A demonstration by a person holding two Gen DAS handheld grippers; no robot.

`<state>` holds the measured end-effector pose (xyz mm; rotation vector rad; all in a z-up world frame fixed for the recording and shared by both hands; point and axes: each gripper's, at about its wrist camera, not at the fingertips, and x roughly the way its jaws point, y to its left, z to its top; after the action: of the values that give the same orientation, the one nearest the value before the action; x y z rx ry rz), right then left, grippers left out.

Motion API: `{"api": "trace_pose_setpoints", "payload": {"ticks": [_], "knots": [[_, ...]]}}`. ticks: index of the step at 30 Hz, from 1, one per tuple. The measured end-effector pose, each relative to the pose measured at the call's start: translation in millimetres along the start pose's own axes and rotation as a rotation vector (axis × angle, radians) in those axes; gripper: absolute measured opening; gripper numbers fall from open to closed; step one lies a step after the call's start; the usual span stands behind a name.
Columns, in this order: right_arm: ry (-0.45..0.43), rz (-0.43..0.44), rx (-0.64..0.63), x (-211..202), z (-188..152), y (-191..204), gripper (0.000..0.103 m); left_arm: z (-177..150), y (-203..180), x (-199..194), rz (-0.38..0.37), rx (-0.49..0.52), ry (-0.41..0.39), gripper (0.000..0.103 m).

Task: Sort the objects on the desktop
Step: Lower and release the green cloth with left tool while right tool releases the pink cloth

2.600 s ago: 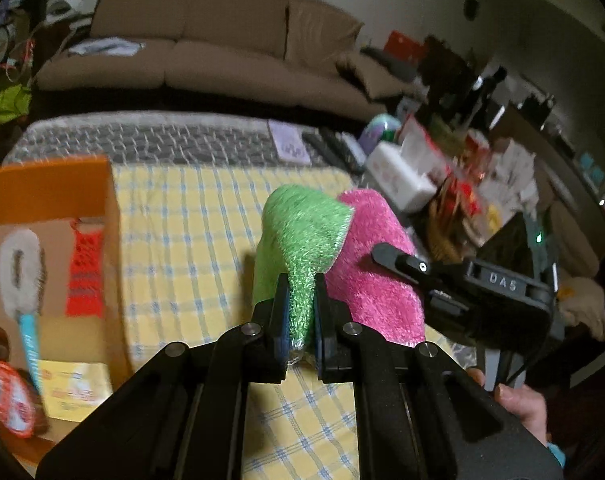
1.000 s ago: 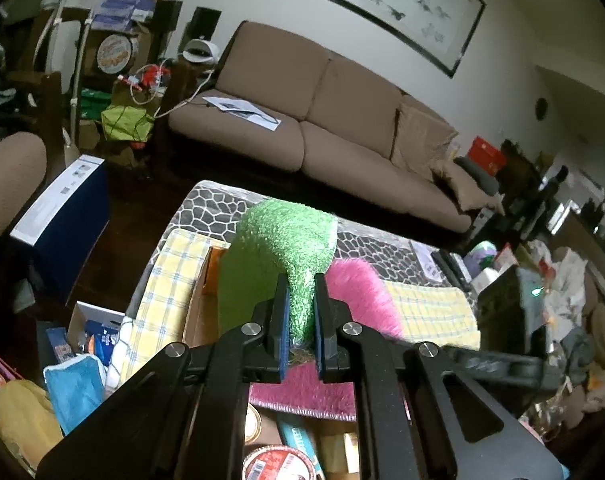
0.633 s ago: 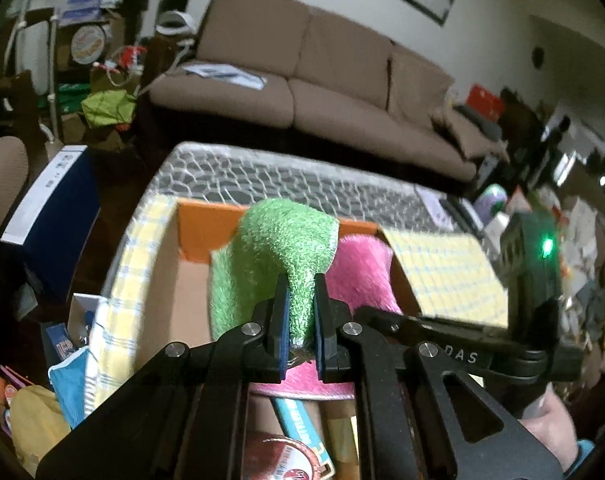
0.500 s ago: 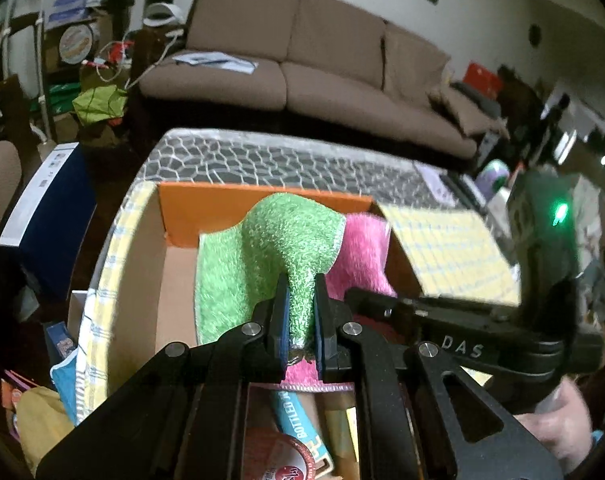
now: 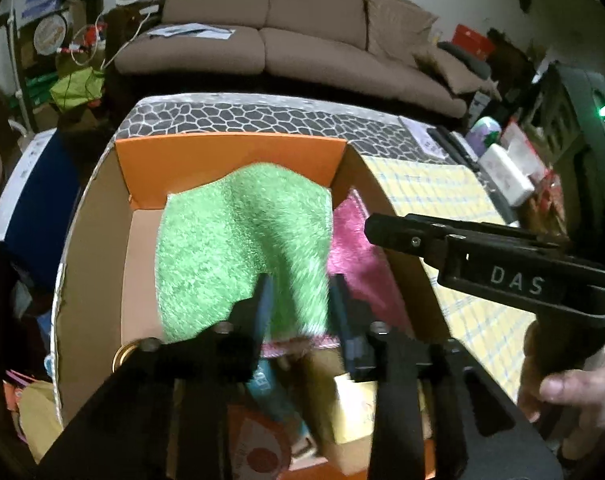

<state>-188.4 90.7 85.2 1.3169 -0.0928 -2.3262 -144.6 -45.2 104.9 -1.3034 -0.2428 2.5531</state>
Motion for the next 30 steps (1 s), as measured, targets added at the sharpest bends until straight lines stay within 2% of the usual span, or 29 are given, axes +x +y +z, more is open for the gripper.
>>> {"api": "trace_pose_setpoints", "payload": {"ticks": [5, 7, 11, 15, 17, 22, 25, 30], "knots": [[-0.011, -0.002, 0.008, -6, 4, 0, 0.044, 6, 9, -21, -0.054, -0.048, -0.036, 0.054], [-0.016, 0.001, 0.01, -9, 4, -2, 0.044, 8, 14, -28, -0.055, -0.063, -0.052, 0.055], [-0.022, -0.002, 0.001, -13, 3, -1, 0.045, 9, 24, -36, -0.006, -0.075, -0.06, 0.055], [-0.019, -0.014, -0.012, -13, 2, 2, 0.054, 8, 31, -37, 0.037, -0.071, -0.049, 0.055], [-0.02, -0.021, -0.019, -14, 1, 3, 0.058, 7, 33, -38, 0.051, -0.066, -0.044, 0.058], [-0.026, -0.047, -0.051, -17, -2, 7, 0.077, 4, 31, -40, 0.074, -0.045, -0.043, 0.064], [-0.021, -0.055, -0.061, -19, -6, 7, 0.082, 1, 28, -40, 0.083, -0.038, -0.044, 0.071], [-0.003, -0.057, -0.047, -20, -14, 2, 0.088, -5, 26, -41, 0.093, -0.035, -0.034, 0.072]]}}
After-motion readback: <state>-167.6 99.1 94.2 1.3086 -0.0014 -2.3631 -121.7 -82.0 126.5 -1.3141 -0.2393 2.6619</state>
